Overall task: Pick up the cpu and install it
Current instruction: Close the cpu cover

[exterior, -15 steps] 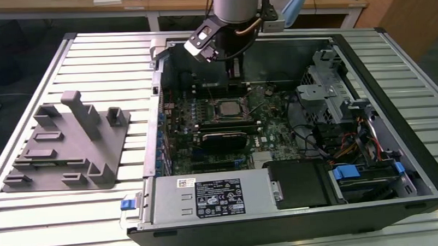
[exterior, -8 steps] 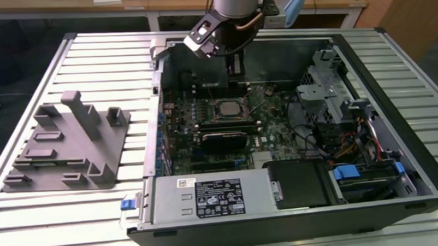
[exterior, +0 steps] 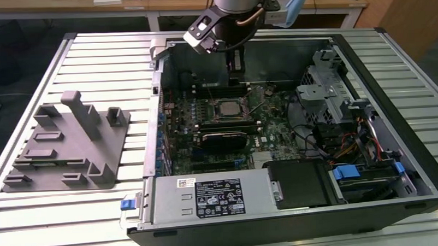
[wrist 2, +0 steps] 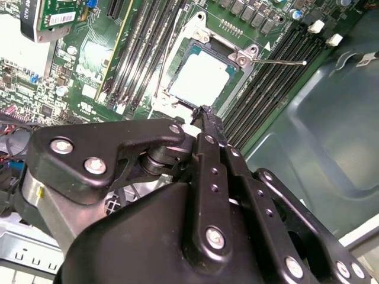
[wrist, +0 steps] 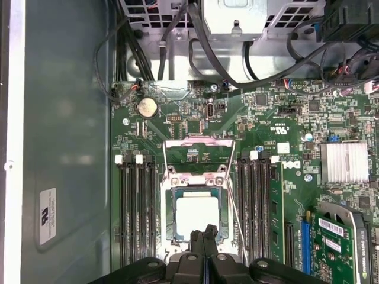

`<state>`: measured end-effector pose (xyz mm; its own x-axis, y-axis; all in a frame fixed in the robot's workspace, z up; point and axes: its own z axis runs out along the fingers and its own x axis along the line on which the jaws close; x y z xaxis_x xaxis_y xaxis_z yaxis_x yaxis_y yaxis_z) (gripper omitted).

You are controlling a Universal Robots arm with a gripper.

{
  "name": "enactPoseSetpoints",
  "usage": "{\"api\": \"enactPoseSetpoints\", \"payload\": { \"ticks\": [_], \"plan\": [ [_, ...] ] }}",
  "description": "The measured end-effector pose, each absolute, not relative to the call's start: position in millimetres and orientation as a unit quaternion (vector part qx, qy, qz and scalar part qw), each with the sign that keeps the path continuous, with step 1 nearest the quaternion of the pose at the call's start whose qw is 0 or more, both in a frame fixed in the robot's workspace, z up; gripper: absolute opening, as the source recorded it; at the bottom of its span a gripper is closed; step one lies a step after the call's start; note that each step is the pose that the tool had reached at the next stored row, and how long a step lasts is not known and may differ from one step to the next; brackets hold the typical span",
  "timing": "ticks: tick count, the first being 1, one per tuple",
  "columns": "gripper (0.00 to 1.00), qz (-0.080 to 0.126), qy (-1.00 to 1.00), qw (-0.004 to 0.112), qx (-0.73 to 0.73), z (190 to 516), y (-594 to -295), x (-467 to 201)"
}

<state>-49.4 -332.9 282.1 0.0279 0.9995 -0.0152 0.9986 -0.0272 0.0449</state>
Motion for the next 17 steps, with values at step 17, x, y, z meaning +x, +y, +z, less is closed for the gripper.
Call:
{"api": "enactPoseSetpoints", "payload": {
  "ticks": [17],
  "plan": [
    [0.11, 0.010, 0.697, 0.021, 0.717, 291.8, -332.9, -49.4]
  ]
}}
